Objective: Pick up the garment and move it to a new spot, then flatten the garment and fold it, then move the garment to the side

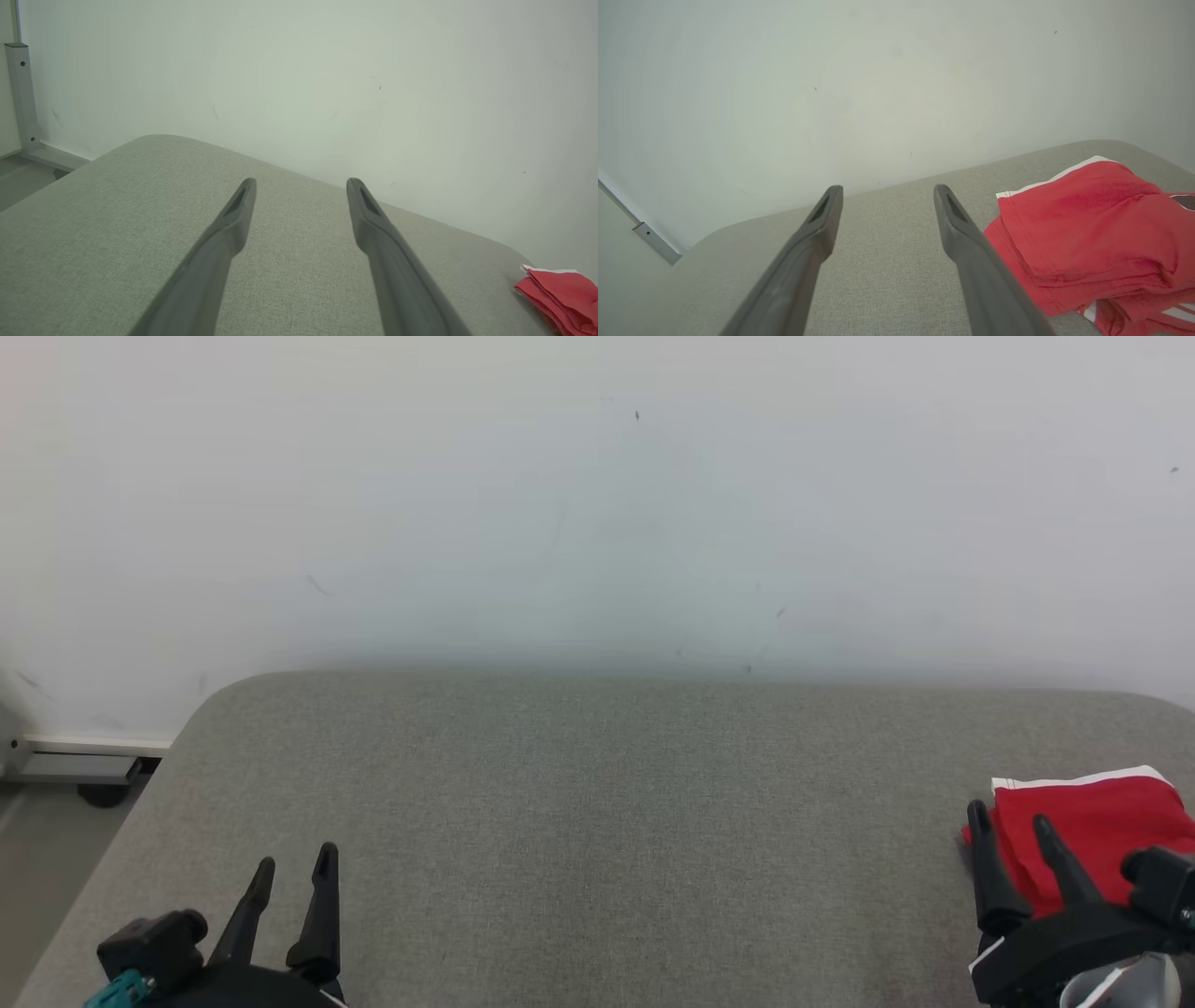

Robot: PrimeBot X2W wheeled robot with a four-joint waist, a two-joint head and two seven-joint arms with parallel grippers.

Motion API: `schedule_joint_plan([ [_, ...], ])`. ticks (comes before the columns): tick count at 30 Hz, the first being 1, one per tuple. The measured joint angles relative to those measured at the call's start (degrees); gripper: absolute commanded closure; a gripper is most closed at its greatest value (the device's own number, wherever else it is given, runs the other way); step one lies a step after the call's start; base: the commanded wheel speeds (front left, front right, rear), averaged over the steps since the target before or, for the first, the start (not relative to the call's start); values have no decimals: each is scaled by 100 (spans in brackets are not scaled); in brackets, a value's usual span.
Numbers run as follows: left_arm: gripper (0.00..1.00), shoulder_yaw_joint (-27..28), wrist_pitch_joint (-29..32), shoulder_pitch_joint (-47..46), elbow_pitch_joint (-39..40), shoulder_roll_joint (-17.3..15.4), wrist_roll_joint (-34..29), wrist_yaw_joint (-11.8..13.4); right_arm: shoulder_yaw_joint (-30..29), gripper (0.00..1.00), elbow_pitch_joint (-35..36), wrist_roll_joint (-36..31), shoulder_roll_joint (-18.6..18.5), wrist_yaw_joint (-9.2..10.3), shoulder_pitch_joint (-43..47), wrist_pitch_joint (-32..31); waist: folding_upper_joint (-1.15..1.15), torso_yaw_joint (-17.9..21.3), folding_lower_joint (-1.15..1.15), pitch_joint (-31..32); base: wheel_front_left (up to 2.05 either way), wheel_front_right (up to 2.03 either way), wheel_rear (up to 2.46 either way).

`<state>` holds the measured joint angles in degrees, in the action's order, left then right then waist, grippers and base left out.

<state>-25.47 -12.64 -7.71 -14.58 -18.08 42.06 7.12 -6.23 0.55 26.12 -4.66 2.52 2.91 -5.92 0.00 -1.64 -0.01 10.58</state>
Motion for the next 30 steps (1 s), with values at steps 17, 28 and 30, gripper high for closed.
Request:
schedule_joint_plan([
  [17, 0, 328, -49, 430, -12, 155, -213, 0, 225, 0, -314, 0, 69, -53, 243, 401, 0, 134, 0, -98, 0, 0, 0],
  [28, 0, 471, 2, 427, -54, 222, -356, 0, 324, 0, -489, 1, 99, -101, 237, 544, 0, 178, 1, -186, 0, 0, 0],
  [30, 0, 478, 9, 426, -57, 241, -424, 0, 331, 0, -521, 1, 100, -101, 236, 548, 0, 173, 1, -198, 0, 0, 0],
])
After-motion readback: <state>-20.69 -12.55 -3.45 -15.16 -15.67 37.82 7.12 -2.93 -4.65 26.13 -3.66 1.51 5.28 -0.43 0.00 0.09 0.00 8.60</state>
